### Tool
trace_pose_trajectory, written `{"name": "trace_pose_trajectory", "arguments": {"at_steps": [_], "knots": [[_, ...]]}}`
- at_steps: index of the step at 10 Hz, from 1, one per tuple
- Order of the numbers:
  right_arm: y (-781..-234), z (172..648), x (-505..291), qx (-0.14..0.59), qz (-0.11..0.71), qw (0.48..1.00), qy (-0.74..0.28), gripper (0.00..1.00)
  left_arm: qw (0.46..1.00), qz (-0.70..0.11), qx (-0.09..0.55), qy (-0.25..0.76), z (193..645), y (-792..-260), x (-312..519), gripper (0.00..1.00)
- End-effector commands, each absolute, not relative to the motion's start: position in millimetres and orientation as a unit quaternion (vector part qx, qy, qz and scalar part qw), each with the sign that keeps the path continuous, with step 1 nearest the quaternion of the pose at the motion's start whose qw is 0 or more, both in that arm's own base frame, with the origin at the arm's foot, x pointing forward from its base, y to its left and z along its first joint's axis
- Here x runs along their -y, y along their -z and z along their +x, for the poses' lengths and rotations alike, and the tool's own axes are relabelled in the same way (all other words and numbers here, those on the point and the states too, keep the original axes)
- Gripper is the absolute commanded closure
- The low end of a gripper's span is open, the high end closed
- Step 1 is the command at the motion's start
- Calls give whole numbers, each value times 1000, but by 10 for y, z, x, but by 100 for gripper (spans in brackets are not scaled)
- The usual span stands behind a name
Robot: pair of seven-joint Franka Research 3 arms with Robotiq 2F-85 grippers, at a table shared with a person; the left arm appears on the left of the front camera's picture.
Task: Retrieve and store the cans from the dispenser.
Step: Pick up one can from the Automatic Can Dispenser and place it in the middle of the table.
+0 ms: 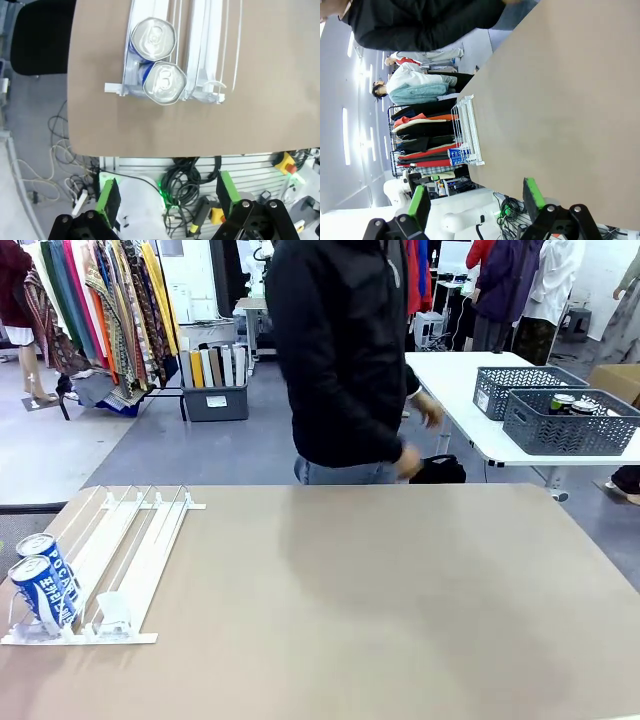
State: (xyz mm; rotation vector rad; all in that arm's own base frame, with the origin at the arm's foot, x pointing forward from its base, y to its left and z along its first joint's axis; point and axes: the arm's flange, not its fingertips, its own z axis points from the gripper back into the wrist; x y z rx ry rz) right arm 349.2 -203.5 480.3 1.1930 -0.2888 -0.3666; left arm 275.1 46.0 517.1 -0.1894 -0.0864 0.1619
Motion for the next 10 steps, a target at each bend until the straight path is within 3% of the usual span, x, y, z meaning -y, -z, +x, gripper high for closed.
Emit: {"name": "trace_pose_trajectory", "arguments": {"at_steps": [1,5,10], "knots": [[-4831,3483,2041,137,558,802,164,0,990,-102,51,-82,2745,-5232,-475,0],[-4831,3483,2041,137,558,802,164,0,992,-81,31,-87,3140,-4801,-301,0],[-4831,3483,2041,137,558,802,164,0,995,-29,16,-94,3236,-4301,-153,0]]}}
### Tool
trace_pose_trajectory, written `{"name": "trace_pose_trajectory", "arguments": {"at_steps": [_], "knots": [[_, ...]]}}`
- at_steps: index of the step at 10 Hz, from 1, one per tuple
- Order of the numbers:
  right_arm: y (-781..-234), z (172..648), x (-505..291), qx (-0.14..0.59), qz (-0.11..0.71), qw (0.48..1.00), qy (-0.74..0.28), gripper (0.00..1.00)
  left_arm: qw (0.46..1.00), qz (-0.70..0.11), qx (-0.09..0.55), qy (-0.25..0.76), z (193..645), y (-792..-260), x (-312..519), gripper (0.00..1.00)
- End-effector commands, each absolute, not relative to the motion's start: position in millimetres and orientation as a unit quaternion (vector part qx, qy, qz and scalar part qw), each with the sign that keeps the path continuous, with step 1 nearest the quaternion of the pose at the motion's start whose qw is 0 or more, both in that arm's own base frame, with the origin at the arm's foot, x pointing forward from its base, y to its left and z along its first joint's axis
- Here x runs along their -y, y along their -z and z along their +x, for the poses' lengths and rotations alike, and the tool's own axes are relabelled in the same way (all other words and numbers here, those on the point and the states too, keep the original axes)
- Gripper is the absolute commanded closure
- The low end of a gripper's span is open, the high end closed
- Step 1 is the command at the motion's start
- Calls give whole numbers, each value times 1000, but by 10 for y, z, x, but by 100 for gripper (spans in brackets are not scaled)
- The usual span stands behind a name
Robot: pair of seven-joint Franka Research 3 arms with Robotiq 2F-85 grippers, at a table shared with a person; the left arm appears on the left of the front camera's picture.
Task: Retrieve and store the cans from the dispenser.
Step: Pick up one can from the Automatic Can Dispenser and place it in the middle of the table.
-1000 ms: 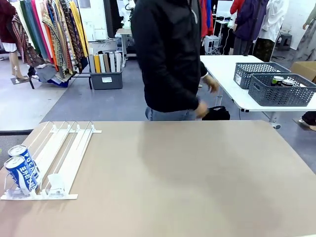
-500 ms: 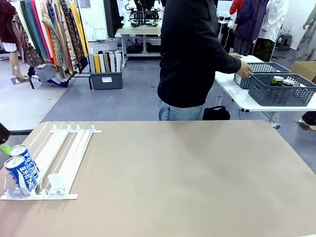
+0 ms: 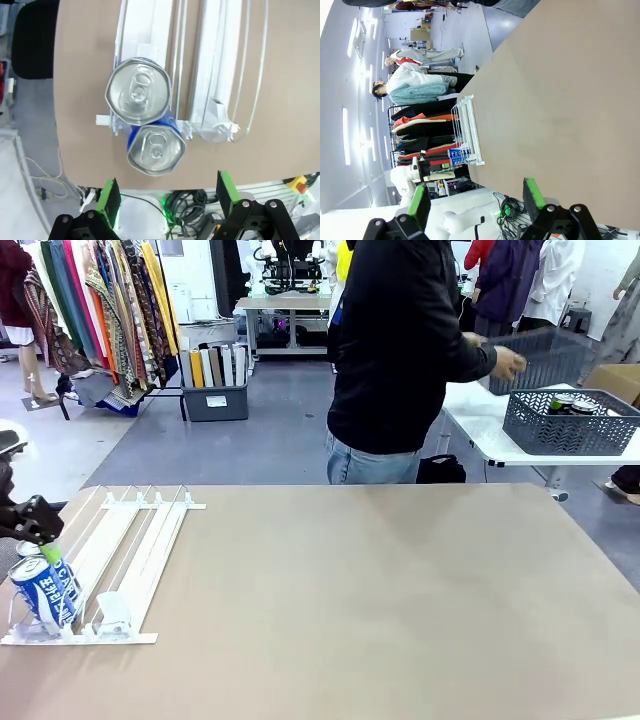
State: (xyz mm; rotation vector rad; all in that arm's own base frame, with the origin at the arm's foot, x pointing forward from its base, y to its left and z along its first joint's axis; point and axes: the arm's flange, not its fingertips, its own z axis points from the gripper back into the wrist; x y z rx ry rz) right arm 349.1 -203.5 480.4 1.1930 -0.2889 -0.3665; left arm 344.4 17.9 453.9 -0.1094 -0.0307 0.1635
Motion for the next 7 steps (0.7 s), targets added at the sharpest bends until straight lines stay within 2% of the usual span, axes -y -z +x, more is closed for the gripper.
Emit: {"name": "trace_pose_trajectory", "arguments": {"at_steps": [1,7], "knots": [[-4831,3483,2041,137,558,802,164,0,995,-19,18,-95,3247,-4265,-152,0],[-4831,3483,2041,137,558,802,164,0,997,-29,-7,-76,3343,-3933,-108,0]]}}
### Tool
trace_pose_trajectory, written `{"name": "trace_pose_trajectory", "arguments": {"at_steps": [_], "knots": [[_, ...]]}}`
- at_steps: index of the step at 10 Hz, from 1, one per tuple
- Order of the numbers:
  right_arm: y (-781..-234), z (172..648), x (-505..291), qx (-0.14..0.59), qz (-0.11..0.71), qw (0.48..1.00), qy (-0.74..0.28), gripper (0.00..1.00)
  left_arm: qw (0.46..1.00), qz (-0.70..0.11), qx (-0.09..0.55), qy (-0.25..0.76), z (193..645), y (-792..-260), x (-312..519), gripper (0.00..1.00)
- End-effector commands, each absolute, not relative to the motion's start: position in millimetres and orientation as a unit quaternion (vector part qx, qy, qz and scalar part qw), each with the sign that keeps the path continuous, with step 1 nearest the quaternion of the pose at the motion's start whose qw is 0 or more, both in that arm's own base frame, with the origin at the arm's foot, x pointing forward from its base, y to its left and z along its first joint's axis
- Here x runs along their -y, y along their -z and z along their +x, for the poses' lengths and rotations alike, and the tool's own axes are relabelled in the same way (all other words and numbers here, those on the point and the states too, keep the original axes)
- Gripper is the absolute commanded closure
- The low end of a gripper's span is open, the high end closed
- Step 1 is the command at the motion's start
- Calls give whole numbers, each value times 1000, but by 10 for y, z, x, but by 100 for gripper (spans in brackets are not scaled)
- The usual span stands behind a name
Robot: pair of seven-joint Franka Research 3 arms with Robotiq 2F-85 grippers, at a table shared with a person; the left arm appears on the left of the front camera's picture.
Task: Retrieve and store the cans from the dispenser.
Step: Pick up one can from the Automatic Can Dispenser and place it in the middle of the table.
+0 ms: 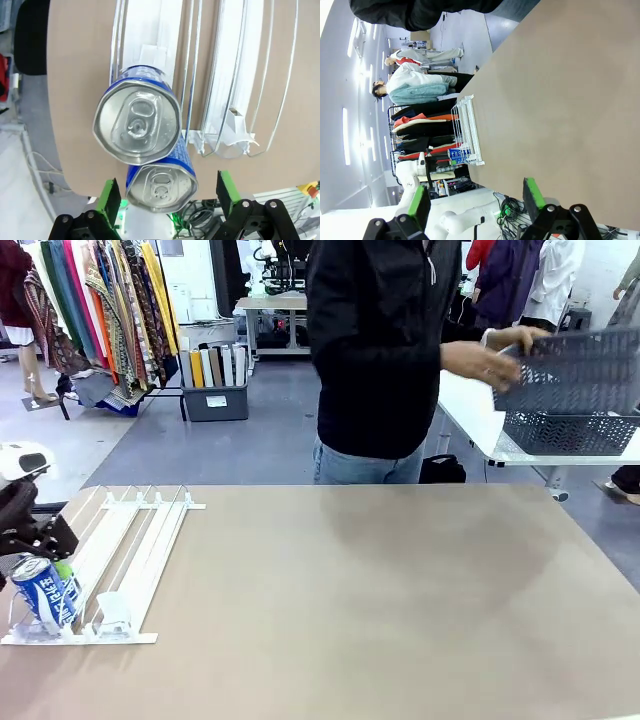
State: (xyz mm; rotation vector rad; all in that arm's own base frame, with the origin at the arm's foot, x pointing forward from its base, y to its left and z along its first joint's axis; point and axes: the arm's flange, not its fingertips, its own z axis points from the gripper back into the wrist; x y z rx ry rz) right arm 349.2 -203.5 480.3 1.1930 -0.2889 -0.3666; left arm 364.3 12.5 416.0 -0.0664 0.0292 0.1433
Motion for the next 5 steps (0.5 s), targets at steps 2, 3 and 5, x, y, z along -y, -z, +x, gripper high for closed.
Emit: {"name": "trace_pose_trajectory", "arguments": {"at_steps": [2,3,5], "knots": [[-4831,3483,2041,137,558,802,164,0,996,-29,-5,-79,3400,-3889,-135,0],[-4831,3483,2041,137,558,802,164,0,997,-31,-4,-77,3426,-3859,-125,0],[-4831,3483,2041,137,558,802,164,0,997,-28,-8,-77,3439,-3824,-136,0]]}}
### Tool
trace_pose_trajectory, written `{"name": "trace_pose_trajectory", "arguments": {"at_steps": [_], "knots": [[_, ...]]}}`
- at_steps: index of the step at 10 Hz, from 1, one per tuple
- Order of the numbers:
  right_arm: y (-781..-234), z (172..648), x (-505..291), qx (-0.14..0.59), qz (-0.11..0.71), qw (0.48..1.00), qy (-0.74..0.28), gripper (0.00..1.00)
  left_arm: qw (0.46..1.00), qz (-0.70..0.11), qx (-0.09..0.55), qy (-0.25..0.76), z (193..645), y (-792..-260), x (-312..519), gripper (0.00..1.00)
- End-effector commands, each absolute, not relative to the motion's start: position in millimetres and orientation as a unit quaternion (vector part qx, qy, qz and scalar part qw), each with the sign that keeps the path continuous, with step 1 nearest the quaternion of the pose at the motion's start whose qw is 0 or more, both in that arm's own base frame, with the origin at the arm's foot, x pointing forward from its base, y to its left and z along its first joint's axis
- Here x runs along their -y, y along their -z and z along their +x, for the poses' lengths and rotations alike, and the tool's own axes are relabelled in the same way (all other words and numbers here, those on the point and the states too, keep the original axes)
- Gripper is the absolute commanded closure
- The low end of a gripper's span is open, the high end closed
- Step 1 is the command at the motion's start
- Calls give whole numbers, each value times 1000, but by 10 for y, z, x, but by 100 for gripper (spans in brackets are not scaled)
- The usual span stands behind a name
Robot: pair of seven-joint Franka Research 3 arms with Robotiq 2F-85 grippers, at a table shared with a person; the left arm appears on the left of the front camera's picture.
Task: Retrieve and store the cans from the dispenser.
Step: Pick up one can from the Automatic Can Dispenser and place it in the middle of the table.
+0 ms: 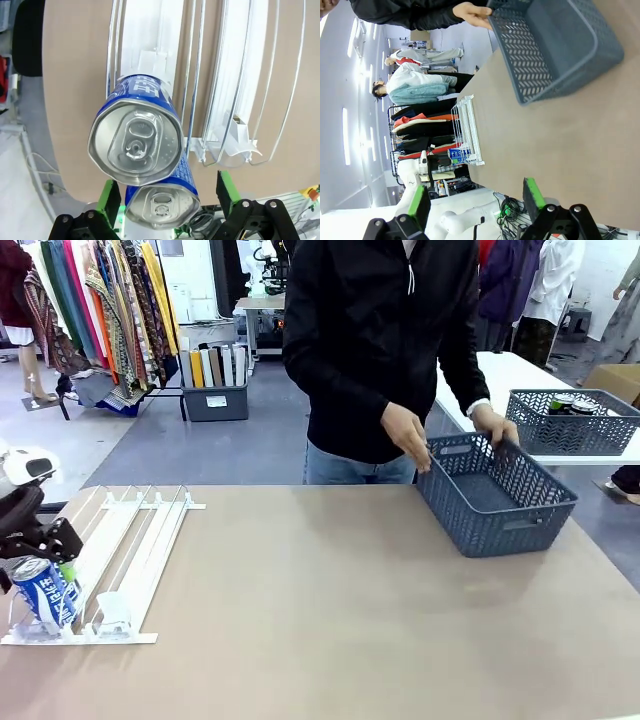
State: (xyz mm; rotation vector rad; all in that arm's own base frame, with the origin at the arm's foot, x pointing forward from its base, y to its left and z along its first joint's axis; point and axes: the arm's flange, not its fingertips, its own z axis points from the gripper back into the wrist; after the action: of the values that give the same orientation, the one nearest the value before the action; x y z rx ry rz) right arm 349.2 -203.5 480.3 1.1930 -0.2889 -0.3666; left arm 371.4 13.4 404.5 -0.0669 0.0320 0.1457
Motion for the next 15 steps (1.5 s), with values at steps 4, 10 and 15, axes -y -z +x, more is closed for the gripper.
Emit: {"name": "trace_pose_trajectory", "arguments": {"at_steps": [4,10,15], "knots": [[-4831,3483,2041,137,558,802,164,0,997,-17,2,-70,3442,-3865,-146,73],[-4831,3483,2041,137,558,802,164,0,997,-12,-8,-72,3439,-3893,-175,100],[-4831,3483,2041,137,558,802,164,0,995,6,56,-78,3288,-4930,-320,100]]}}
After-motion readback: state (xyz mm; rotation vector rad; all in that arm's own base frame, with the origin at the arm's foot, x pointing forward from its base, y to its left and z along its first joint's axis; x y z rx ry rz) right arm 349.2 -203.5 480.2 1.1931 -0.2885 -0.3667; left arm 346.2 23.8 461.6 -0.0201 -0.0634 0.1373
